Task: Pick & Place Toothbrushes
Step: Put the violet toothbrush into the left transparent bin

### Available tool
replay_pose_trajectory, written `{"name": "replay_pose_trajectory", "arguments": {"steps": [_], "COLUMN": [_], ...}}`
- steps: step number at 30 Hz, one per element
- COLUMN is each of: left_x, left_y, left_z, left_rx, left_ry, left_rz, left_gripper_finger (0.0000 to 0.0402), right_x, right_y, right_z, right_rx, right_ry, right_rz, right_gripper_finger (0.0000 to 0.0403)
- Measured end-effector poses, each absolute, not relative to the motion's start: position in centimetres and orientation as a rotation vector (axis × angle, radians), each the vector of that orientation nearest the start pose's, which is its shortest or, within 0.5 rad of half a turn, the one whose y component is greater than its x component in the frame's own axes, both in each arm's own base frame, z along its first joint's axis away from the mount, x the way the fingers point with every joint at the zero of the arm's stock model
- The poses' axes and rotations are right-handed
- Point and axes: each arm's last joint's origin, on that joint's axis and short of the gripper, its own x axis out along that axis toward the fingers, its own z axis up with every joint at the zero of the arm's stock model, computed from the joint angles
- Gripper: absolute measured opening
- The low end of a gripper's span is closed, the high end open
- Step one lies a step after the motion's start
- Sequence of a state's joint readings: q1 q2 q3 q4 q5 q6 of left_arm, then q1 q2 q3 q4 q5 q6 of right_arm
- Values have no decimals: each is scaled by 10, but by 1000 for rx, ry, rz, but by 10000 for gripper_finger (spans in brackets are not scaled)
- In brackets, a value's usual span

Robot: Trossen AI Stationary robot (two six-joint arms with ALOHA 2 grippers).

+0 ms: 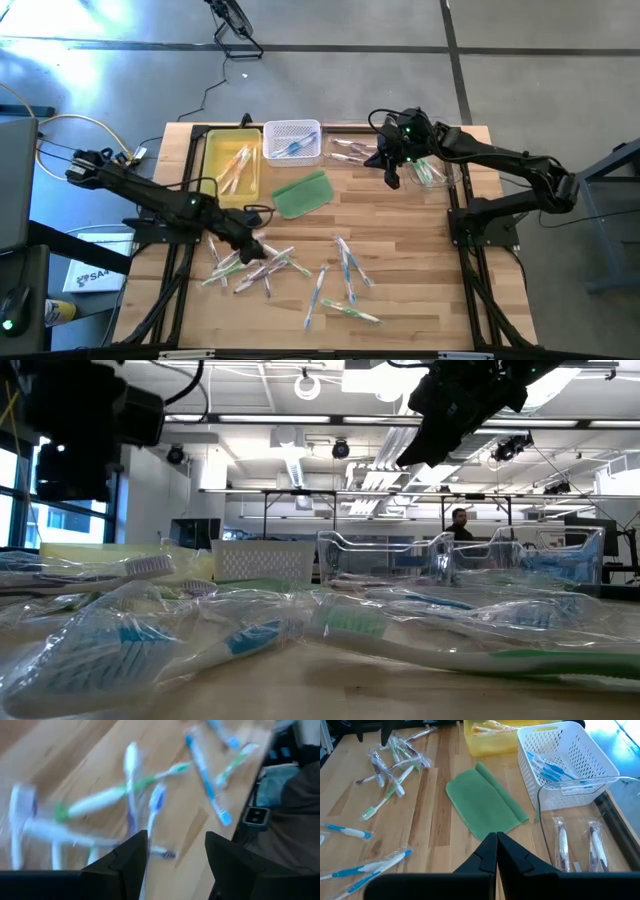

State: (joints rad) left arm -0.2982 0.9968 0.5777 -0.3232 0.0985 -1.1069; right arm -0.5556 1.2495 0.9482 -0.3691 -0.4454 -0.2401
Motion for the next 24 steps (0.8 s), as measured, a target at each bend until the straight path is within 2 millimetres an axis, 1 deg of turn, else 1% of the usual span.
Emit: {"name": "replay_pose_trajectory", "arguments": {"steps": [6, 8, 10, 13, 17, 24], "left_x": [179, 178, 180, 185, 193, 196], "left_y": [-64, -64, -64, -66, -68, -69], "left_z": [196, 190, 185, 179, 176, 166], "left_rx": [-1092, -1123, -1136, -1134, -1149, -1145], "left_ry": [1047, 1090, 1108, 1113, 1101, 1116], "left_rz": [294, 370, 410, 431, 407, 478], "left_gripper_finger": [196, 196, 196, 196, 196, 196], "right_x": [229, 229, 229, 229, 229, 229], "right_y": [-128, -128, -128, -128, -128, -128], "right_z": [280, 280, 280, 280, 280, 280], "right_rx": [88, 80, 62, 39, 38, 37], "right_ry": [595, 595, 595, 596, 595, 596], "right_rz": [-35, -32, -27, -20, -20, -19], "right_gripper_finger": [2, 2, 2, 2, 2, 2]}}
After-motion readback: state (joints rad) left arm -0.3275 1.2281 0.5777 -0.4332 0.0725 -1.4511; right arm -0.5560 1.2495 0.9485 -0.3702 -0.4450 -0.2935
